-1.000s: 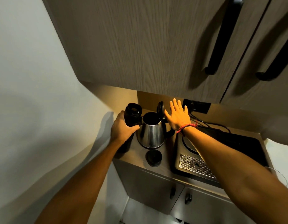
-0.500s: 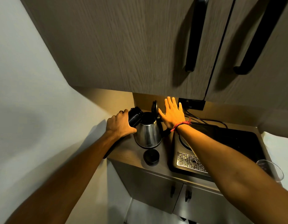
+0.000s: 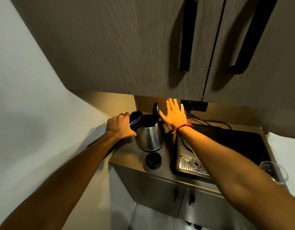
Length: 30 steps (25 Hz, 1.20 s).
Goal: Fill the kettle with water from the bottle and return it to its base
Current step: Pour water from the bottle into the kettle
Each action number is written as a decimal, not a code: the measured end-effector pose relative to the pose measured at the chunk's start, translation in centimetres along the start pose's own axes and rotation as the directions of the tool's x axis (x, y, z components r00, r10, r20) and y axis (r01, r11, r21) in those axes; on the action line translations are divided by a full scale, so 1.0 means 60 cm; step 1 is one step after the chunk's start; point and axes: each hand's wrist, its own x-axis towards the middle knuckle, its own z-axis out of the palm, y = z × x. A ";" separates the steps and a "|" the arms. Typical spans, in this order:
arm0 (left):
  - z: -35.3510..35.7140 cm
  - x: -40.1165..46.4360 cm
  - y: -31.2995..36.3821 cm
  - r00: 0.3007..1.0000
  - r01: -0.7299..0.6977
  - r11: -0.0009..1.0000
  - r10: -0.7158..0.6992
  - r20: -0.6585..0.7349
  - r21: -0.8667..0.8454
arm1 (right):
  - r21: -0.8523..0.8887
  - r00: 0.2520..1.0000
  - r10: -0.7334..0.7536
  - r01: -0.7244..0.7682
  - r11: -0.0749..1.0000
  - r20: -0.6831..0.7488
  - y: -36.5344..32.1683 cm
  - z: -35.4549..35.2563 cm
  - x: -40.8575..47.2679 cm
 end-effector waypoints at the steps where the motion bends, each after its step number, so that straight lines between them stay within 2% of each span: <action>1: 0.000 0.000 -0.001 1.000 -0.002 1.000 0.002 0.002 0.008 | 0.000 1.000 0.000 0.000 1.000 0.003 0.000 0.000 0.000; 11: -0.006 0.002 0.000 0.999 -0.034 0.998 0.034 0.009 0.058 | -0.001 1.000 -0.003 0.003 1.000 -0.003 0.002 0.000 0.000; 30: -0.012 0.003 0.005 0.999 -0.050 0.998 0.050 0.021 0.034 | -0.004 1.000 -0.002 0.002 1.000 0.012 0.001 0.005 0.000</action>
